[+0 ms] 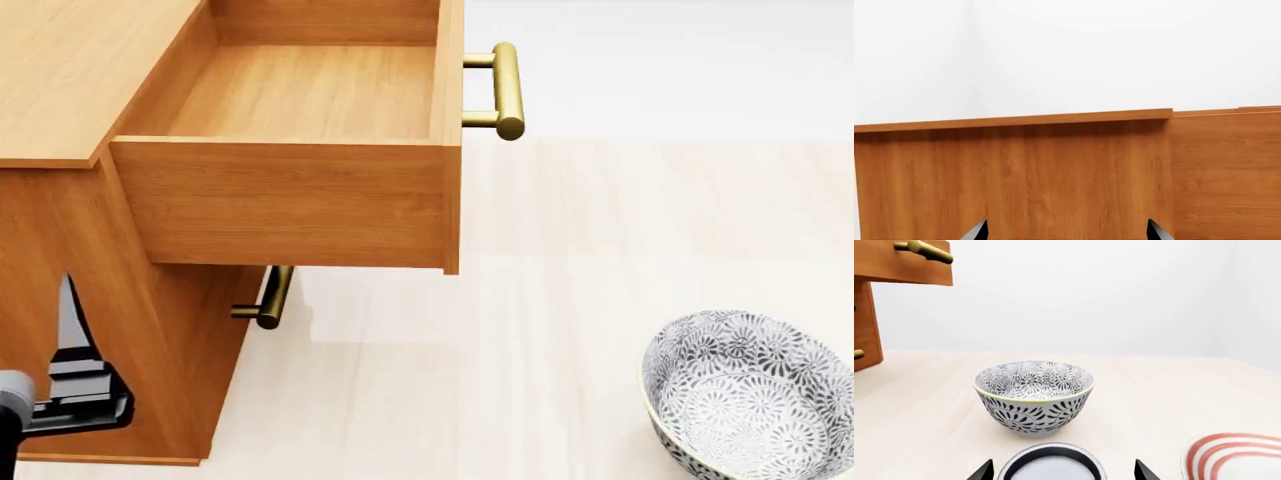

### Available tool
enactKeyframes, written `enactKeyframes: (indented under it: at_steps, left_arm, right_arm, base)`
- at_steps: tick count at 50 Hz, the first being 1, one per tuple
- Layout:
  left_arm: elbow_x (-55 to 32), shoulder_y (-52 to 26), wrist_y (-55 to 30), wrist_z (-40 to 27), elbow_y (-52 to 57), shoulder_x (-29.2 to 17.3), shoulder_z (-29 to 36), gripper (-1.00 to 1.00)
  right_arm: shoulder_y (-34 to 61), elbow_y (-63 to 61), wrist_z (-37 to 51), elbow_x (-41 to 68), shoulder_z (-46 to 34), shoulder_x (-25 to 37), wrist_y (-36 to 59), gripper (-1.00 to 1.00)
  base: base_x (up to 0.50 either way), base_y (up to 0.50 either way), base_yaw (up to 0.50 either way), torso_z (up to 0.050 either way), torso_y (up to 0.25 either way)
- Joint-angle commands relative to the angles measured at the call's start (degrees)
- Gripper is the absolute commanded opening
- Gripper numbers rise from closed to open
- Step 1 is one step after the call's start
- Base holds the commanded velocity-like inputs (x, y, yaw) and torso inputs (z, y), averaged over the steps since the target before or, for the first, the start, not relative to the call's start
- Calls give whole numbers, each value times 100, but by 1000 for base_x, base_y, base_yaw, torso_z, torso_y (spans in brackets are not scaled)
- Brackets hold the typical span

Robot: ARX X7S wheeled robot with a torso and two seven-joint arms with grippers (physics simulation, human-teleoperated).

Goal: Put the ketchup in the top drawer of the cabinet.

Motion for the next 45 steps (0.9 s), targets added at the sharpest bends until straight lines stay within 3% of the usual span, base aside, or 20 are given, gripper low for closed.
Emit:
enactKeyframes:
  at_steps: [1, 45]
  left_arm:
    - [-17, 24, 55, -17, -53, -10, 14, 100]
    - [-116, 21, 107, -92, -104, -79, 8, 100]
  right_arm:
    - [112, 254, -56, -99, -86, -6, -124, 100]
    - [401, 867, -154, -57, -213, -51, -380, 100]
  base:
    - [0, 0, 0, 0, 0]
    - [0, 0, 0, 0, 0]
